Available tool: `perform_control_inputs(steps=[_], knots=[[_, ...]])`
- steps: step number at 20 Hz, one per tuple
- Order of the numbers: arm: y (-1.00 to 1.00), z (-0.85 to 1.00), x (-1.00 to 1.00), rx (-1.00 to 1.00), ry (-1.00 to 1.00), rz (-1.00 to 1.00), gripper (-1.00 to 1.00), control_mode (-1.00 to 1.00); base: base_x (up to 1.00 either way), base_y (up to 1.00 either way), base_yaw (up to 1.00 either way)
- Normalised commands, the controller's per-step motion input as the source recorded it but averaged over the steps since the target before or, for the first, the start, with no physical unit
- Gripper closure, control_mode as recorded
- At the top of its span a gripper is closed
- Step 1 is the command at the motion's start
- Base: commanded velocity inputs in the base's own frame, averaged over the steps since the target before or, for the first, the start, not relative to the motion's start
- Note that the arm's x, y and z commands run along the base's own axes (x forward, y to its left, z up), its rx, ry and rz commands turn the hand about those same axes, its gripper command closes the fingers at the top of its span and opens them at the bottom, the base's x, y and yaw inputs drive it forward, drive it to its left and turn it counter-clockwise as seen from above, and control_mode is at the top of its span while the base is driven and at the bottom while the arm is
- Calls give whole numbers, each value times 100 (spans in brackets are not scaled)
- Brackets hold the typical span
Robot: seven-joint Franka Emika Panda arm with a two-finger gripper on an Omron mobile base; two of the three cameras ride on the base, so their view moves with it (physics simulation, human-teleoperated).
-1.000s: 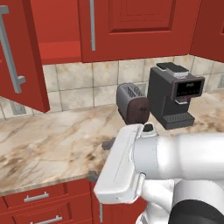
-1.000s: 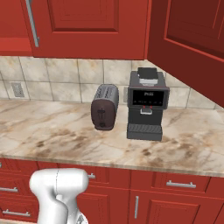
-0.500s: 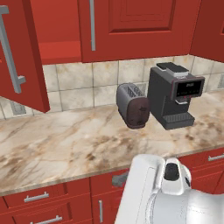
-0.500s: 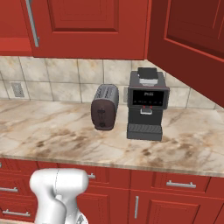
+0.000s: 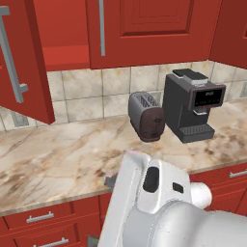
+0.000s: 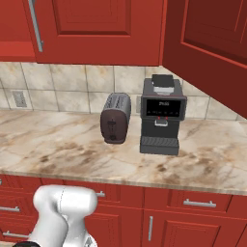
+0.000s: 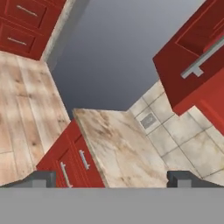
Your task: Close all open cabinet doors.
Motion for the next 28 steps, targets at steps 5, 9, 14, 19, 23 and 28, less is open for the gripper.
perform_control_inputs(steps=[5,9,14,19,23,28], knots=[[18,33,47,-26,-6,-11,-100,-100,0,0,0],[19,23,70,-21,-1,-12,-100,-100,0,0,0],[20,4,81,-16,0,-6,-100,-100,0,0,0],[22,0,77,-15,-1,-2,-100,-100,0,0,0],[42,0,39,-21,-9,0,-100,-100,0,0,0],[50,0,7,-27,-20,0,-100,-100,0,0,0]])
